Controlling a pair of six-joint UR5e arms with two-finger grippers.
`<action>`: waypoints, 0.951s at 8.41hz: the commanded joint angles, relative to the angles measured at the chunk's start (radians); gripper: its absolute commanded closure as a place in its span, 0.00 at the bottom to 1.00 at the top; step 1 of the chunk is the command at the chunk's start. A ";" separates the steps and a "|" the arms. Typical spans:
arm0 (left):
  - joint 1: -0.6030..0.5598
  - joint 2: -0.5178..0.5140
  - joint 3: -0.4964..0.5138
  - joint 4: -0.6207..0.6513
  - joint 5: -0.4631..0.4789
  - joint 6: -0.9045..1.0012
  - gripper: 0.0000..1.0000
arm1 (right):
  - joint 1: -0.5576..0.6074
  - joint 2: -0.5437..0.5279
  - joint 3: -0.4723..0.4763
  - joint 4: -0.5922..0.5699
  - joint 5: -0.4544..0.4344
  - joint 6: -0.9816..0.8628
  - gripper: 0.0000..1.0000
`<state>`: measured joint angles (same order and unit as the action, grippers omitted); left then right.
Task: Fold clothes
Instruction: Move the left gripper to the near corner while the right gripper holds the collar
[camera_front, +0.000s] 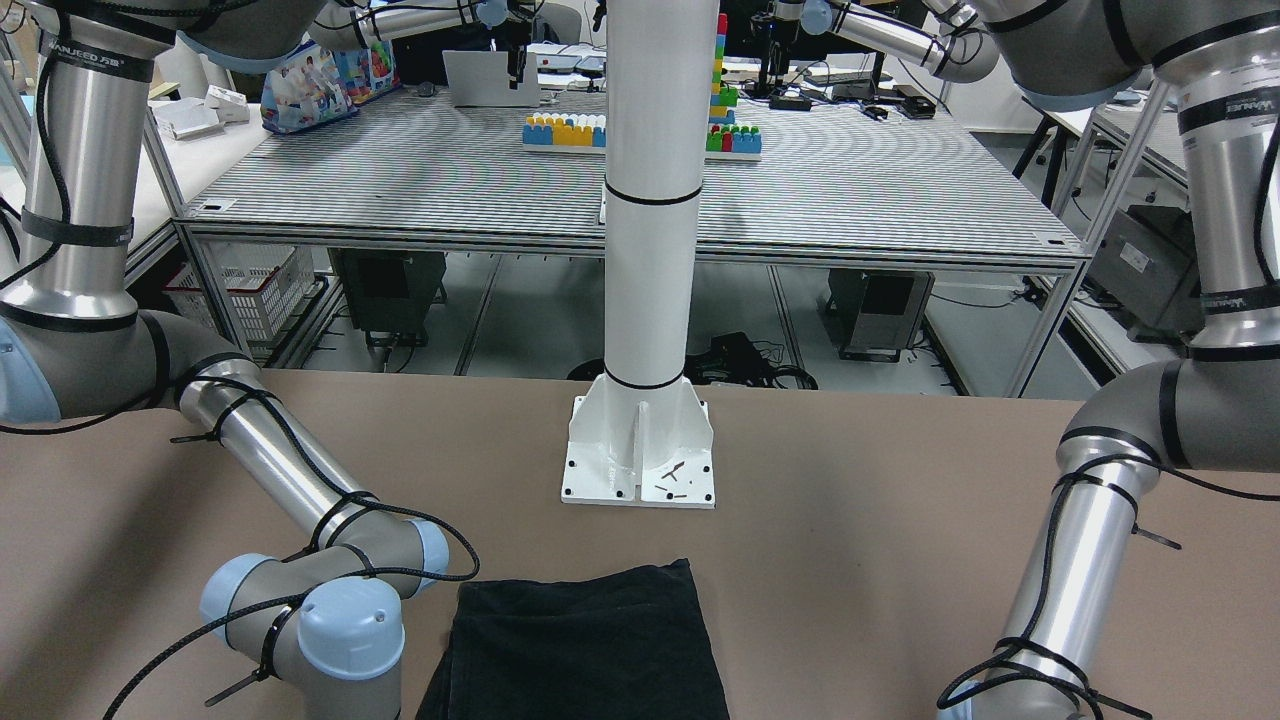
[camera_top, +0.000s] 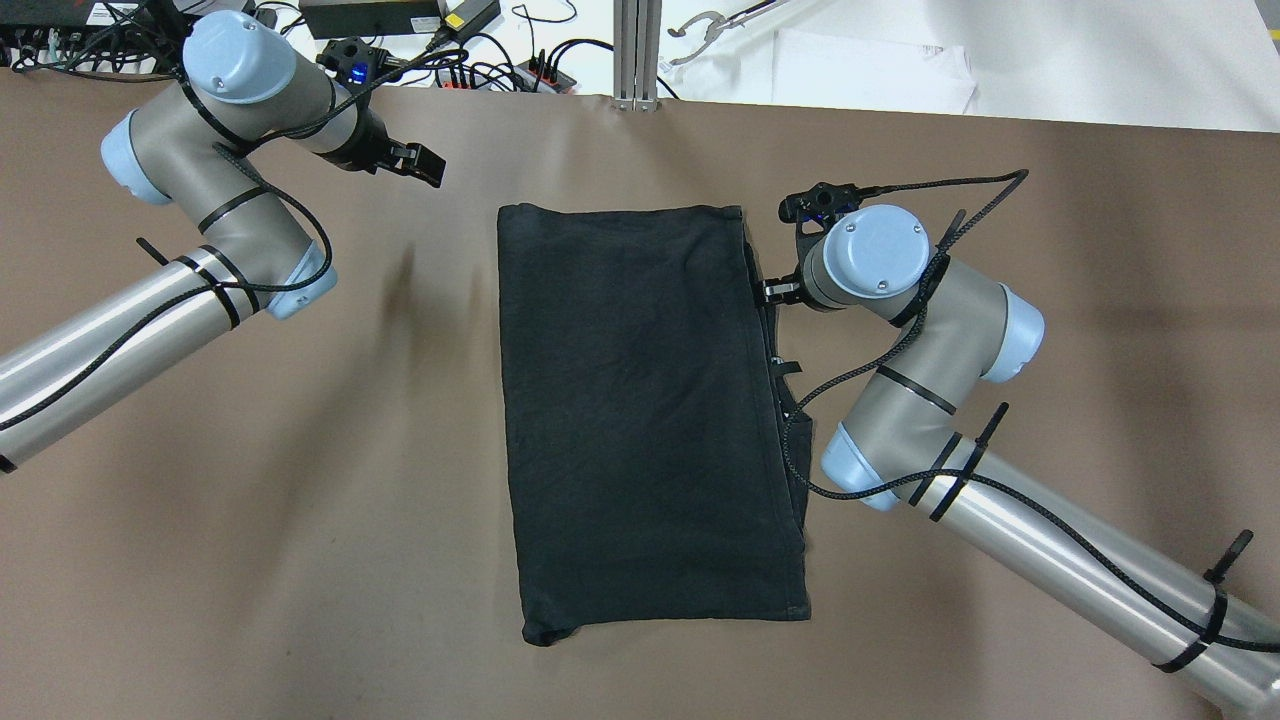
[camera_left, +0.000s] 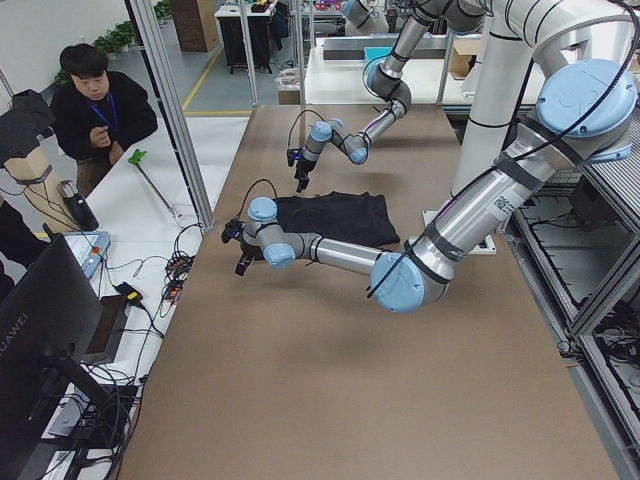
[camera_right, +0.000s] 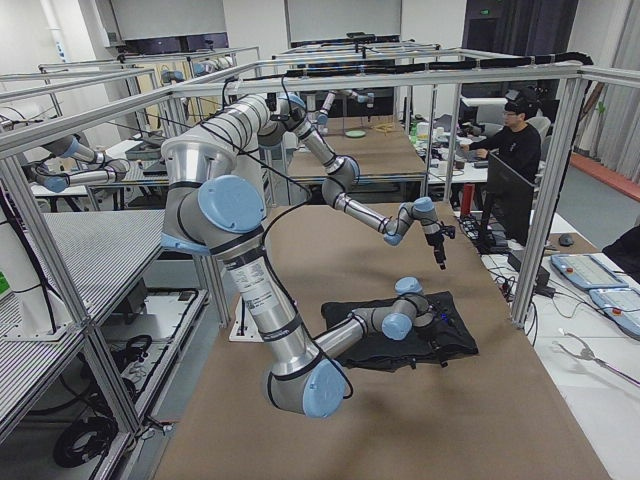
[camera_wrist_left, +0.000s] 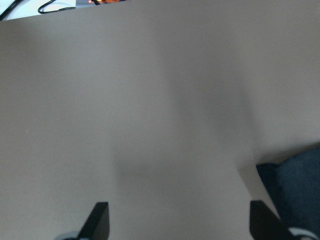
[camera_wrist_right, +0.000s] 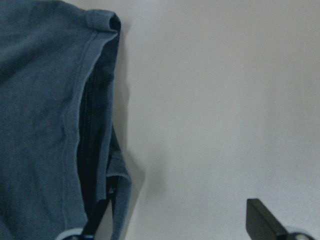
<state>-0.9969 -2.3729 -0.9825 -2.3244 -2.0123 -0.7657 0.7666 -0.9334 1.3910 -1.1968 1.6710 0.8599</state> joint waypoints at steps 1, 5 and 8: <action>0.021 0.163 -0.225 -0.001 -0.013 -0.128 0.00 | -0.018 -0.019 0.129 0.002 0.018 0.173 0.06; 0.240 0.444 -0.653 -0.039 0.067 -0.626 0.00 | -0.061 -0.028 0.220 0.008 0.016 0.356 0.06; 0.542 0.485 -0.726 -0.125 0.381 -0.991 0.00 | -0.081 -0.034 0.226 0.011 0.007 0.360 0.06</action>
<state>-0.6460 -1.9066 -1.6633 -2.4017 -1.8320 -1.5185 0.6938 -0.9623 1.6100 -1.1883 1.6821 1.2146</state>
